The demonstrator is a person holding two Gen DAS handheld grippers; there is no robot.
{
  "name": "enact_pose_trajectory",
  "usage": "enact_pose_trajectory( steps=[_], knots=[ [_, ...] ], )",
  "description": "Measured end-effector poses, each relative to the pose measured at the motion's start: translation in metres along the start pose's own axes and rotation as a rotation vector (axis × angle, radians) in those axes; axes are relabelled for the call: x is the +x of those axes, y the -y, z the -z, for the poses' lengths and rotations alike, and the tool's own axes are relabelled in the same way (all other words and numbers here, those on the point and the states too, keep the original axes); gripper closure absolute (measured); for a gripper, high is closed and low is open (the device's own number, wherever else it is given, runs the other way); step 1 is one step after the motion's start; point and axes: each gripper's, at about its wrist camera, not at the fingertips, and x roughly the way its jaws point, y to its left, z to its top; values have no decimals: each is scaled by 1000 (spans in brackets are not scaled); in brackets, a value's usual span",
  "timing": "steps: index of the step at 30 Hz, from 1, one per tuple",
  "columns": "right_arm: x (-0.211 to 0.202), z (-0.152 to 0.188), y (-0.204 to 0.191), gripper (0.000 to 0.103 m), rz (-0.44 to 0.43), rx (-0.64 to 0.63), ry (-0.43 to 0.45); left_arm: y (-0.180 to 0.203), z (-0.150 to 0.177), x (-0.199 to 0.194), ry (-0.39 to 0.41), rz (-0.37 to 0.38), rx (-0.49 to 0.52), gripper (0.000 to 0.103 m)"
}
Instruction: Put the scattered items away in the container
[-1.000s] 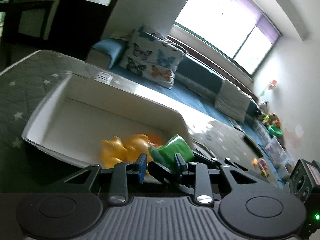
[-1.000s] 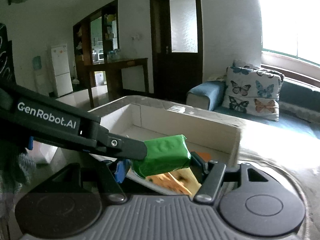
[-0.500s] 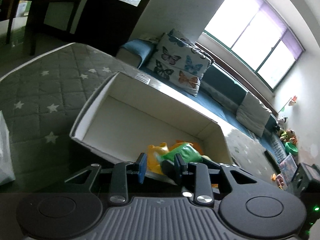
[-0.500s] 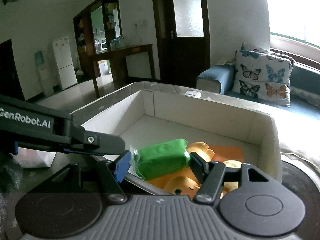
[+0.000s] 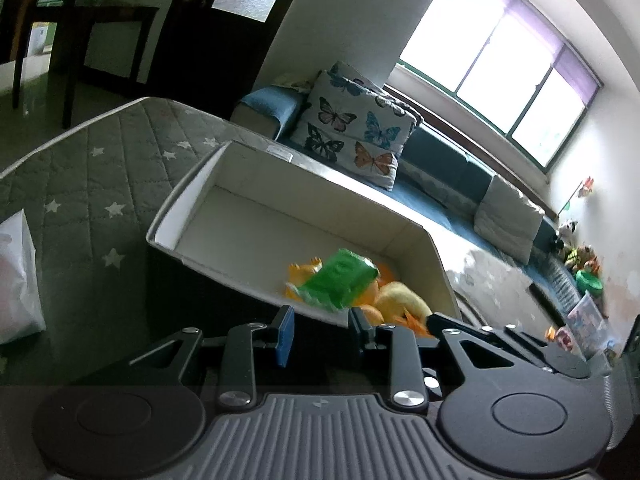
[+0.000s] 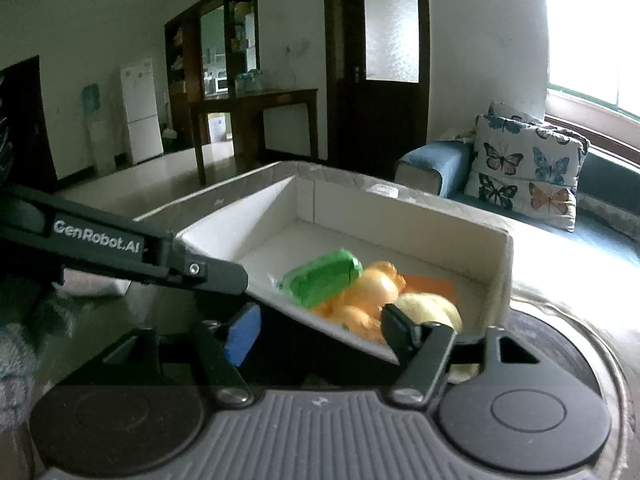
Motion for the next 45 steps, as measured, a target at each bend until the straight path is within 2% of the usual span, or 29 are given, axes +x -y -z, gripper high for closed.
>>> enact_pose_trajectory(
  steps=[6,8,13,26,35,45],
  knots=[
    [-24,20,0,29,12,8,-17,22,19,-6,-19,0,54,72],
    [-31,27,1,24,18,15,-20,29,24,-8,-24,-5,74,72],
    [-43,40,2,21,23,33,-32,40,35,-6,-41,-25,109,72],
    [-56,64,3,5,74,107,-64,49,61,-5,-74,-127,155,72],
    [-61,70,-1,0,96,125,-64,47,69,-9,-60,-184,173,72],
    [-59,71,-4,0,99,151,-65,43,73,-8,-54,-232,192,72]
  ],
)
